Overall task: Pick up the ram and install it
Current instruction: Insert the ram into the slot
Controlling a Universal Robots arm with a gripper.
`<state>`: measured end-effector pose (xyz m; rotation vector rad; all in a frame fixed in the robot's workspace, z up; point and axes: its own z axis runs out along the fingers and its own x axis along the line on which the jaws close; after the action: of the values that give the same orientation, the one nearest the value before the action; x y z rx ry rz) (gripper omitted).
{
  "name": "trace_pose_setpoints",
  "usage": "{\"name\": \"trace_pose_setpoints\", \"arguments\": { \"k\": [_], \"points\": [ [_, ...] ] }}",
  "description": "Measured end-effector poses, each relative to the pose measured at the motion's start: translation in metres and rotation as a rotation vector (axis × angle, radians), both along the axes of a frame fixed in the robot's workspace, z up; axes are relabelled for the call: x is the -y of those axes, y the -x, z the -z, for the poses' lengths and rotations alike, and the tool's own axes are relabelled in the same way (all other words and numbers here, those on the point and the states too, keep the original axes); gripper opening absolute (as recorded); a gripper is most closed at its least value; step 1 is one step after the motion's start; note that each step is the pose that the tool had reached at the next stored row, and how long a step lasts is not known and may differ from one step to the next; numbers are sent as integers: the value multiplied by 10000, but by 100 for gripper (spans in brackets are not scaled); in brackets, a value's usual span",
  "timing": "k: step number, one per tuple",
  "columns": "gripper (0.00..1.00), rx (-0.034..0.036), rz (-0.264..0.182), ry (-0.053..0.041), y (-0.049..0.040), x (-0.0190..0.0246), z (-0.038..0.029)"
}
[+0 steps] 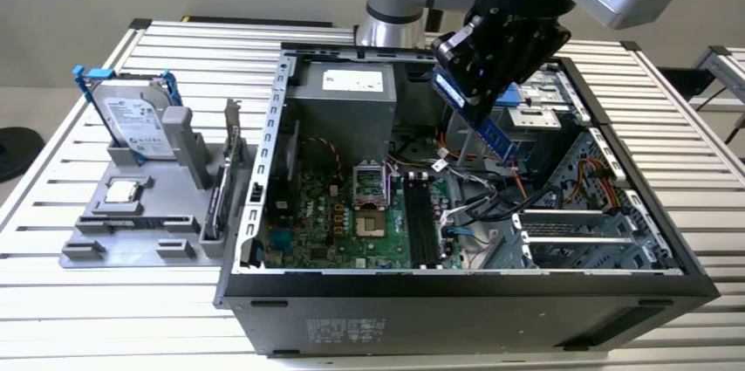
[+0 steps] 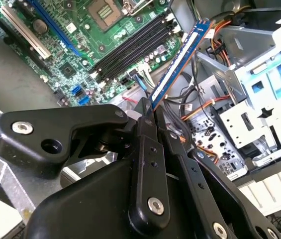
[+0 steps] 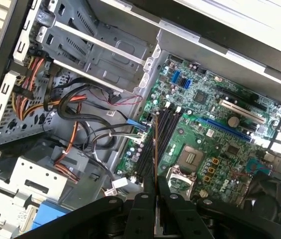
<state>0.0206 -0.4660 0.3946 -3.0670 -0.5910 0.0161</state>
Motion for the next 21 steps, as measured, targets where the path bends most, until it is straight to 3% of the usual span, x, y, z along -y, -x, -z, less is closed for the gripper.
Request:
{"name": "trace_pose_setpoints", "arguments": {
  "k": [21],
  "points": [
    [0,0,1258,-1,0,0,0]
  ]
}}
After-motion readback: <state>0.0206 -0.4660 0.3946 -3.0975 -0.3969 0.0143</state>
